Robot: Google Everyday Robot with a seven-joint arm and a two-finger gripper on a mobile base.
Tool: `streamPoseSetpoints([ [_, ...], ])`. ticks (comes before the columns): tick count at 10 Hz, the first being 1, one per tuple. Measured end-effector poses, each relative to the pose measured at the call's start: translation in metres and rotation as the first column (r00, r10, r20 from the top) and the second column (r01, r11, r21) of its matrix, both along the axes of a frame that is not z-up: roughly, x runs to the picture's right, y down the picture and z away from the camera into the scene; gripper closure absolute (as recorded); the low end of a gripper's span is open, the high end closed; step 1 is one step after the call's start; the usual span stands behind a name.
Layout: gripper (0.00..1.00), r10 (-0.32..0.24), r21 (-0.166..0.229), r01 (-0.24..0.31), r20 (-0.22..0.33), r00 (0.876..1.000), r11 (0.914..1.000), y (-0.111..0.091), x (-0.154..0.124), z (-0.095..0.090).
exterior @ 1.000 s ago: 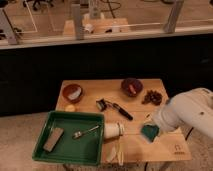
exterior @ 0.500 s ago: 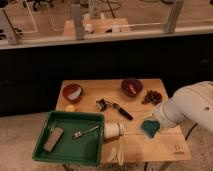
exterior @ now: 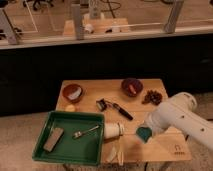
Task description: Place sponge in table surface
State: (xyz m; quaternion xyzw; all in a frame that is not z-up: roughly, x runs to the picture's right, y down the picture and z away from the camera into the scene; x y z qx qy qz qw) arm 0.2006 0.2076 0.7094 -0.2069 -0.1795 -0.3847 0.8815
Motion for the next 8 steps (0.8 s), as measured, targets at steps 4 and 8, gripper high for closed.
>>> streamPoseSetpoints([
  [4,0.86,-0.021,-0.074,0.02,-0.008,1.0,0.997,0.046,0.002,0.069],
  [8,0.46,-0.061,-0.123,0.063,0.02,0.998,0.9905,0.056,0.005,0.074],
])
